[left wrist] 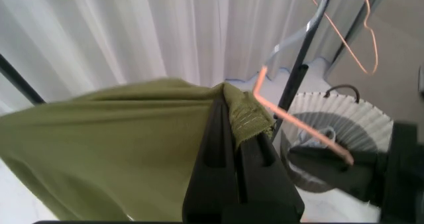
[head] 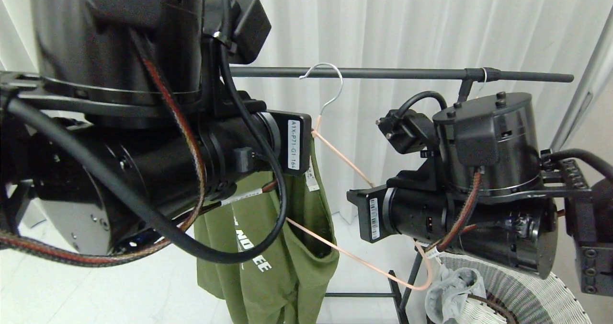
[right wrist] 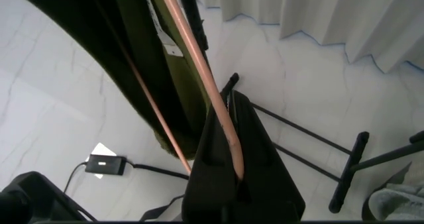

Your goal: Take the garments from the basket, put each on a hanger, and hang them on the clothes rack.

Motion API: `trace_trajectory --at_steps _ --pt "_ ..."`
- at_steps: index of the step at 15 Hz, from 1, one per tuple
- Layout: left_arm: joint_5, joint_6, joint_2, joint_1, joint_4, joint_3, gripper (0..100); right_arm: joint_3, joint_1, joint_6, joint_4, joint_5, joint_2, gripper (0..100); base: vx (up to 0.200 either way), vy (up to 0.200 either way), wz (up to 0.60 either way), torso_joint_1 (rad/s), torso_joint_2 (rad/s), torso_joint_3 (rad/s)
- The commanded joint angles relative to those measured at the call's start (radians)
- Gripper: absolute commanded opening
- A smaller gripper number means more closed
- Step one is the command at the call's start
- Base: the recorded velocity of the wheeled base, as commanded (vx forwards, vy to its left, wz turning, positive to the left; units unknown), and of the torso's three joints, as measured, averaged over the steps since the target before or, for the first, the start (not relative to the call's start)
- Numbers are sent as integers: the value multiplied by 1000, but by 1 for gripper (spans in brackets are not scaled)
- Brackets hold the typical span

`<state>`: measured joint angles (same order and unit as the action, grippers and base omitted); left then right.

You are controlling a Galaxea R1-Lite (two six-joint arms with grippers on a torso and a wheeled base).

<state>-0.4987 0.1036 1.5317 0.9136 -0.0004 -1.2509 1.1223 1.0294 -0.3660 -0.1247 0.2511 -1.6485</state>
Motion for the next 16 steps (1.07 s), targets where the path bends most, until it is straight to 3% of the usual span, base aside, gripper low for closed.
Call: trace_trajectory --at_steps 1,8,9,16 --pt "0 -7 1 13 0 5 0 -1 1 10 -3 1 33 0 0 0 0 0 0 0" --pt "-1 -61 -1 11 0 42 0 -59 3 82 -101 -3 64 0 0 0 0 0 0 0" --pt "-1 -61 -1 13 0 44 100 -70 3 88 -121 -3 69 0 0 0 0 0 0 0" --pt "0 -87 -48 11 0 74 100 -124 -8 99 -150 -3 110 0 0 0 0 0 0 0"
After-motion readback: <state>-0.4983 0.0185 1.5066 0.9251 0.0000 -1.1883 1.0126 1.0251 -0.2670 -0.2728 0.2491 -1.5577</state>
